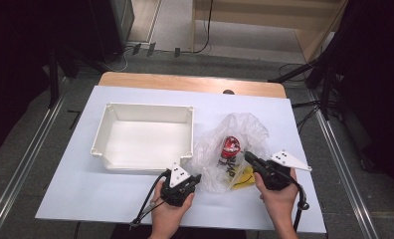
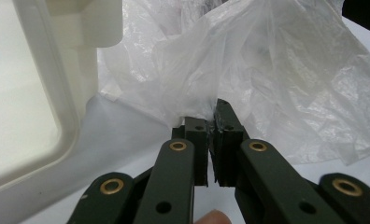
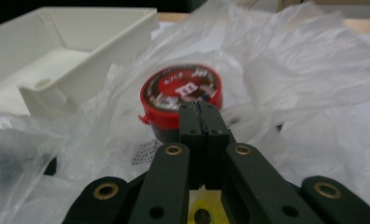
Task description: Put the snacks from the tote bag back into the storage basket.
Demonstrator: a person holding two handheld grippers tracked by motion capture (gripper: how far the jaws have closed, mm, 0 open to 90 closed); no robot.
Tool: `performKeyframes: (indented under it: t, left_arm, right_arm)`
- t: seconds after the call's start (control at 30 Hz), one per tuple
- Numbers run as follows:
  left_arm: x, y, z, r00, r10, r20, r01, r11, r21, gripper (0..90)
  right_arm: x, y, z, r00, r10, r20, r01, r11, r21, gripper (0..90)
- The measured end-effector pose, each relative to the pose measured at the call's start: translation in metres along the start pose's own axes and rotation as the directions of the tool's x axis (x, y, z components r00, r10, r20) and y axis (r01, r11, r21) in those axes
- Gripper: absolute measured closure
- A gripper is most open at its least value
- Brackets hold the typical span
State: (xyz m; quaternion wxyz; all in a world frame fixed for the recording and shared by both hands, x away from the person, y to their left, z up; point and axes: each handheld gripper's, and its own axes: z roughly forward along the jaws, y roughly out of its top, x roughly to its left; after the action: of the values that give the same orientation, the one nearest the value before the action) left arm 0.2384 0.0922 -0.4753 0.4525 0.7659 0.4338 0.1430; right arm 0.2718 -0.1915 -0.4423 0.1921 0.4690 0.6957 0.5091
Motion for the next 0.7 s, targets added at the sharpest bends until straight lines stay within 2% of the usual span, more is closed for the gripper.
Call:
performKeyframes:
  t: [0.13,0.2,0.27,0.33,0.37,0.47,0.57,0.6,0.67,0.7]
  left_arm:
    - [0.000,0.000,0.000,1.0000,0.004,-0.001,-0.004,1.0000,0.003,87.5]
    - [0.000,0.000,0.000,1.0000,0.003,-0.002,-0.003,1.0000,0.003,87.5]
    - [0.000,0.000,0.000,1.0000,0.001,-0.003,-0.001,1.0000,0.005,87.5]
    - [0.000,0.000,0.000,1.0000,-0.001,-0.005,0.001,1.0000,0.003,87.5]
    - [0.000,0.000,0.000,1.0000,0.000,-0.004,0.000,1.0000,0.001,87.5]
    - [0.000,0.000,0.000,1.0000,-0.005,-0.005,0.005,1.0000,-0.001,87.5]
    - [0.000,0.000,0.000,1.0000,-0.006,-0.005,0.006,1.0000,0.000,87.5]
    - [0.000,0.000,0.000,1.0000,-0.006,-0.004,0.006,1.0000,-0.001,87.5]
    - [0.000,0.000,0.000,1.0000,-0.005,-0.005,0.005,1.0000,0.000,87.5]
    - [0.000,0.000,0.000,1.0000,-0.004,-0.004,0.004,1.0000,-0.002,87.5]
  right_arm:
    - [-0.002,-0.011,0.018,0.9998,0.018,-0.012,-0.017,0.998,0.060,90.0]
    - [-0.003,-0.017,0.028,0.9998,0.018,-0.007,-0.017,0.993,0.116,90.0]
    - [-0.004,-0.024,0.036,0.9996,0.021,0.020,-0.024,0.986,0.166,90.0]
    - [-0.006,-0.031,0.042,0.9986,0.025,0.047,-0.035,0.972,0.233,90.0]
    - [-0.008,-0.032,0.043,0.9978,0.036,0.055,-0.049,0.967,0.249,90.0]
    - [-0.009,-0.032,0.039,0.9963,0.057,0.065,-0.072,0.963,0.261,90.0]
    - [-0.009,-0.031,0.035,0.9969,0.057,0.055,-0.069,0.959,0.273,89.6]
    - [-0.008,-0.028,0.028,0.9968,0.069,0.040,-0.077,0.967,0.245,88.3]
    - [-0.008,-0.019,0.018,0.9971,0.066,0.037,-0.072,0.980,0.185,87.7]
    - [-0.007,-0.015,0.012,0.9975,0.060,0.037,-0.064,0.989,0.135,87.6]
